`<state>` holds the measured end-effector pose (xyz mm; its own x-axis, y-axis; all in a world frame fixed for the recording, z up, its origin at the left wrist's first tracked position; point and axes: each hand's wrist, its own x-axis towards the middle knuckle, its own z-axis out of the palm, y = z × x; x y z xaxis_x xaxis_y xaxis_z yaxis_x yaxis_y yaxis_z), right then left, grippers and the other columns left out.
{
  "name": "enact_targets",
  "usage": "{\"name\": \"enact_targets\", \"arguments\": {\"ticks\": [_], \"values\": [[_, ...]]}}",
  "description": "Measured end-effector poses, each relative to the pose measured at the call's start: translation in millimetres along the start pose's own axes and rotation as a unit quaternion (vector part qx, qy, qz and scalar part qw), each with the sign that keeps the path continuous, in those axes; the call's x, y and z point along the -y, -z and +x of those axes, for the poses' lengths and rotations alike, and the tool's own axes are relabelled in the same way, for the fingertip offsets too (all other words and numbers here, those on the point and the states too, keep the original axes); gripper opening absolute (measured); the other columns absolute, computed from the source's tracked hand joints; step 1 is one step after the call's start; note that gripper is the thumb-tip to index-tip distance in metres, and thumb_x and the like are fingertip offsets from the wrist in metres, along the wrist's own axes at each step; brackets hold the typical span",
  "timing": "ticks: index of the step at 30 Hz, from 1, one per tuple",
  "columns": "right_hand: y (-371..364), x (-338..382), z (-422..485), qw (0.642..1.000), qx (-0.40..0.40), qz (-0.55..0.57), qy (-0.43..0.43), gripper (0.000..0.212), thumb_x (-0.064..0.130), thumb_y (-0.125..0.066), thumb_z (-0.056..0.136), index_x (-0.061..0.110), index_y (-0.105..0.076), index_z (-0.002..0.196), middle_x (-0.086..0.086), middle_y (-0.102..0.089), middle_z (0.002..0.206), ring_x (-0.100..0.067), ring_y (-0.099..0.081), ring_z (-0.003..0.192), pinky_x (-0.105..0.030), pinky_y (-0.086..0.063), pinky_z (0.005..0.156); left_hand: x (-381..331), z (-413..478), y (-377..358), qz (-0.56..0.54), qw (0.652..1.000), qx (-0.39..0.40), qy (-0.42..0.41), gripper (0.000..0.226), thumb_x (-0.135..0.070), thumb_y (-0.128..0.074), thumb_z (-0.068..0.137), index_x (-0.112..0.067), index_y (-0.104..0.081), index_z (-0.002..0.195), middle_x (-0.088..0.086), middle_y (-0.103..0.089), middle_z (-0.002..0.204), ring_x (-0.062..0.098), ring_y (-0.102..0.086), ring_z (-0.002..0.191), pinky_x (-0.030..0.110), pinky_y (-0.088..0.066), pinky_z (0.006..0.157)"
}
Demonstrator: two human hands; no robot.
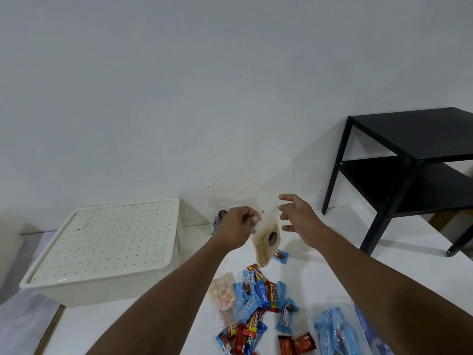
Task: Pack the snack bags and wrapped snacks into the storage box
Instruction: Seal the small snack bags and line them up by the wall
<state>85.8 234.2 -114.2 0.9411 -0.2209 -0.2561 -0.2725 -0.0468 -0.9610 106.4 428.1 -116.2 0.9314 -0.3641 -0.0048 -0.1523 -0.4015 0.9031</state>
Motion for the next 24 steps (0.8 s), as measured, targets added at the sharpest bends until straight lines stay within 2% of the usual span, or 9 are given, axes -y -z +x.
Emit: {"name": "enact_targets", "arguments": {"ticks": [2, 4, 6, 8, 11, 14, 17, 21, 24], "values": [[10.0, -4.8, -1.8, 0.992, 0.061, -0.113, 0.004, 0.037, 0.004, -0.055, 0.088, 0.024, -0.061, 0.118, -0.001, -0.06, 0.107, -0.016, -0.058, 0.086, -0.031, -0.053, 0.065, -4.2, 1.5, 6.8, -0.023, 1.0, 0.021, 0.006, 0.014, -0.013, -0.058, 0.098, -0.003, -0.067, 0.094, 0.002, -0.066, 0.083, 0.009, -0.065, 0.065, 0.022, -0.048, 0.059], [16.4, -11.7, -2.5, 0.982, 0.091, -0.166, 0.015, 0.018, 0.01, -0.06, 0.091, 0.019, -0.066, 0.106, -0.004, -0.066, 0.104, -0.015, -0.063, 0.08, -0.029, -0.051, 0.061, -8.8, 2.3, 10.2, -0.052, 0.998, 0.034, 0.02, 0.014, -0.014, -0.059, 0.098, -0.004, -0.069, 0.093, 0.0, -0.066, 0.081, 0.014, -0.067, 0.069, 0.026, -0.051, 0.063], [16.9, -15.1, -4.0, 0.982, 0.081, -0.166, 0.031, 0.008, 0.016, -0.062, 0.094, 0.013, -0.067, 0.098, -0.007, -0.072, 0.098, -0.014, -0.066, 0.073, -0.029, -0.051, 0.06, -12.4, 3.7, 13.6, -0.093, 0.994, 0.023, 0.049, 0.016, -0.02, -0.06, 0.098, -0.011, -0.071, 0.09, 0.0, -0.068, 0.08, 0.016, -0.068, 0.072, 0.033, -0.053, 0.07], [15.6, -17.0, -3.8, 0.987, 0.061, -0.144, 0.038, 0.012, 0.015, -0.06, 0.095, 0.005, -0.066, 0.096, -0.009, -0.073, 0.093, -0.015, -0.064, 0.067, -0.032, -0.051, 0.06, -11.0, 4.1, 15.0, -0.143, 0.987, -0.003, 0.076, 0.024, -0.035, -0.062, 0.096, -0.014, -0.073, 0.092, 0.001, -0.071, 0.086, 0.015, -0.07, 0.075, 0.036, -0.055, 0.075], [17.2, -22.1, 6.1, 0.992, 0.048, -0.117, 0.03, 0.013, 0.009, -0.057, 0.094, -0.003, -0.062, 0.094, -0.01, -0.07, 0.085, -0.017, -0.061, 0.064, -0.034, -0.05, 0.061, 1.1, 8.5, 11.5, -0.137, 0.987, -0.013, 0.087, 0.041, -0.059, -0.07, 0.082, -0.018, -0.071, 0.09, -0.005, -0.071, 0.082, 0.011, -0.066, 0.075, 0.031, -0.052, 0.074], [22.1, -27.7, 27.0, 0.992, 0.037, -0.118, 0.02, 0.01, 0.009, -0.058, 0.094, 0.003, -0.066, 0.092, -0.01, -0.07, 0.084, -0.015, -0.062, 0.063, -0.03, -0.053, 0.061, 25.6, 16.1, -2.3, -0.066, 0.994, -0.021, 0.081, 0.021, -0.041, -0.076, 0.083, -0.022, -0.068, 0.08, -0.009, -0.066, 0.075, 0.009, -0.063, 0.075, 0.029, -0.048, 0.072], [26.3, -36.6, 51.8, 0.991, 0.044, -0.126, 0.009, 0.008, 0.011, -0.061, 0.093, 0.006, -0.068, 0.093, -0.01, -0.072, 0.087, -0.016, -0.065, 0.065, -0.028, -0.056, 0.061, 48.0, 32.3, -20.1, -0.075, 0.989, -0.087, 0.095, 0.025, -0.025, -0.074, 0.086, -0.023, -0.065, 0.064, 0.0, -0.068, 0.068, 0.016, -0.064, 0.07, 0.033, -0.048, 0.07], [34.0, -53.2, 93.6, 0.988, 0.069, -0.139, -0.023, 0.012, 0.009, -0.058, 0.092, 0.01, -0.069, 0.088, -0.01, -0.073, 0.089, -0.017, -0.068, 0.068, -0.032, -0.055, 0.065, 61.8, 61.3, -43.1, -0.115, 0.973, -0.154, 0.131, 0.02, -0.012, -0.073, 0.086, -0.019, -0.065, 0.069, 0.01, -0.07, 0.072, 0.018, -0.063, 0.066, 0.032, -0.05, 0.067], [40.4, -66.4, 129.1, 0.982, 0.084, -0.166, -0.042, 0.017, 0.009, -0.054, 0.092, 0.014, -0.07, 0.087, -0.007, -0.075, 0.091, -0.016, -0.069, 0.071, -0.032, -0.052, 0.065, 81.4, 88.5, -57.7, -0.13, 0.962, -0.181, 0.16, 0.022, -0.005, -0.071, 0.085, -0.02, -0.065, 0.068, 0.015, -0.071, 0.074, 0.019, -0.061, 0.064, 0.032, -0.046, 0.064]]}}
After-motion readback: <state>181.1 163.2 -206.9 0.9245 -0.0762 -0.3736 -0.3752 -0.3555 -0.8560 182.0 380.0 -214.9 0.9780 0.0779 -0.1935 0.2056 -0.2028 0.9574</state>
